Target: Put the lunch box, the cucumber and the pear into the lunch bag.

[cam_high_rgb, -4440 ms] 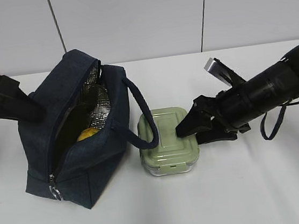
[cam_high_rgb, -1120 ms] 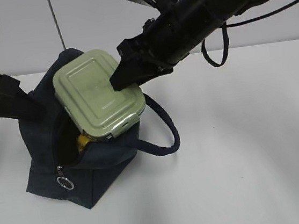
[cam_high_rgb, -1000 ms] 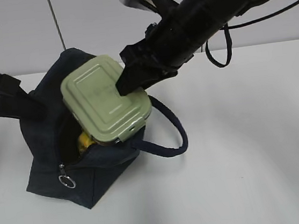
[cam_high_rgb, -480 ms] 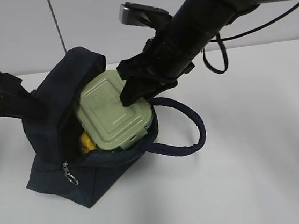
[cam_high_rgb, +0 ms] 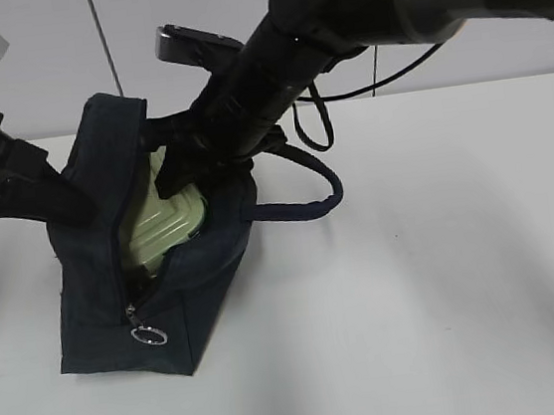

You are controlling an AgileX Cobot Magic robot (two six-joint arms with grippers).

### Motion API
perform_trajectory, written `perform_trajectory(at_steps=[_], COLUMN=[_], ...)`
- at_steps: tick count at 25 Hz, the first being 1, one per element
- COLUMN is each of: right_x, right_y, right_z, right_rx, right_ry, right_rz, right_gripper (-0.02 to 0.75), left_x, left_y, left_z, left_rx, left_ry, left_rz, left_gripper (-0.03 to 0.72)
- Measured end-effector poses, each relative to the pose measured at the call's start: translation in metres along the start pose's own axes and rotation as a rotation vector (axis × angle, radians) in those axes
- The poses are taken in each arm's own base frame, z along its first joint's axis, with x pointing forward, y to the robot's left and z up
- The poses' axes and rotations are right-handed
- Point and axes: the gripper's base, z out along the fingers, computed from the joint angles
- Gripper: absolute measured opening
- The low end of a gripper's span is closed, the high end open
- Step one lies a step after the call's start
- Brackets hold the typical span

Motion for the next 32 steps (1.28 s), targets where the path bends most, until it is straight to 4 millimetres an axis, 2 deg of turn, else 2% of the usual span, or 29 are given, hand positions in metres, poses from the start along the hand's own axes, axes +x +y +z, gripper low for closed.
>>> perform_trajectory(at_steps=[2, 4, 8, 10, 15, 19, 26, 32], right_x=[0.001, 0.002, 0.000, -0.005, -0.025, -0.029, -0.024, -0.018], right_y=[0.001, 0.001, 0.009, 0.013, 0.016, 0.002, -0.008, -0.011], right_z=[0.004, 0.007, 0.001, -0.008, -0.050, -0.071, -0.074, -0.058], right_rx=[-0.028, -0.050, -0.095, -0.095, -0.001, 0.111, 0.203, 0.148], right_ry=[0.023, 0.051, 0.083, 0.067, -0.012, 0.000, 0.069, 0.117], right_rz=[-0.009, -0.027, -0.069, -0.092, -0.155, -0.148, -0.128, -0.086], right_gripper=[0.262, 0.304, 0.493, 0.525, 0.505, 0.487, 0.485, 0.484], left_x=[0.000, 0.000, 0.000, 0.000, 0.000, 0.000, 0.000, 0.000], left_y=[0.000, 0.000, 0.000, 0.000, 0.000, 0.000, 0.000, 0.000], left_z=[0.000, 0.000, 0.000, 0.000, 0.000, 0.000, 0.000, 0.000], left_rx=[0.000, 0.000, -0.001, -0.002, -0.004, -0.005, -0.006, -0.007], left_ry=[0.000, 0.000, 0.000, 0.001, 0.002, 0.002, 0.002, 0.001], left_rz=[0.000, 0.001, 0.001, 0.002, 0.004, 0.005, 0.005, 0.005], left_gripper=[0.006, 0.006, 0.006, 0.006, 0.006, 0.006, 0.006, 0.006])
